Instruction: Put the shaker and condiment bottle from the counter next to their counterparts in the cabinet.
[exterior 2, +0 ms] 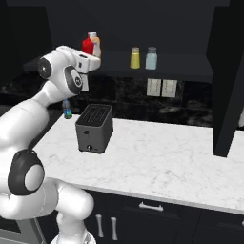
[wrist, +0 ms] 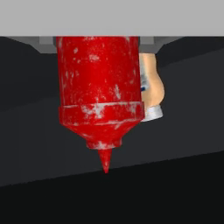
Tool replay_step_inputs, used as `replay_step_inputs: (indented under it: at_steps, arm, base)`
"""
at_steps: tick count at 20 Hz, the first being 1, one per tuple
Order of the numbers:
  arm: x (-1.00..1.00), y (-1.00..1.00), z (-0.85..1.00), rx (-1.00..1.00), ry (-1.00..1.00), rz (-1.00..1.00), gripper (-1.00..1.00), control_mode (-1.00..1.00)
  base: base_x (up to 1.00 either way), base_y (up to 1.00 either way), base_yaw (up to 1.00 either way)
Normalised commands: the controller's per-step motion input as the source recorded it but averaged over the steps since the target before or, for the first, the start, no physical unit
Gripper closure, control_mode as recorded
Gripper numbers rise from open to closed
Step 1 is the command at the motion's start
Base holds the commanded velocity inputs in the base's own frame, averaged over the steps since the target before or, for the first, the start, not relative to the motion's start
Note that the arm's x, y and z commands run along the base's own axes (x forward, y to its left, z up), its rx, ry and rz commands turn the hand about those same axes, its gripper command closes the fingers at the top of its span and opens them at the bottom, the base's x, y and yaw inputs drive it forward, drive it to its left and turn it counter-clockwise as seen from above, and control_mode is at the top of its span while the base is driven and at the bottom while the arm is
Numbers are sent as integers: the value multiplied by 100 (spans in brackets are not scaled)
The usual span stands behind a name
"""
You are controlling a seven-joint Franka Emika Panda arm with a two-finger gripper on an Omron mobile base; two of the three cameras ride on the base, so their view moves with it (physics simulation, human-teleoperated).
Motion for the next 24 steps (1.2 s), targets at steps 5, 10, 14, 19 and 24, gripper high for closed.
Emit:
replay_step_inputs:
  at_steps: [5,10,14,19,24]
  arm:
    - [3,-3,17,-10,-1,1,100,-100]
    - [34,-40,-24,0,2,7,100,-100]
    - [56,-39,-8,0,0,17,100,-100]
    - [12,-1,0,0,0,1,100,-100]
    - [31,-8,0,-1,0,5,100,-100]
  base:
    - [0,0,0]
    - [0,0,0]
    - [0,0,0]
    - [0,0,0]
    - [0,0,0]
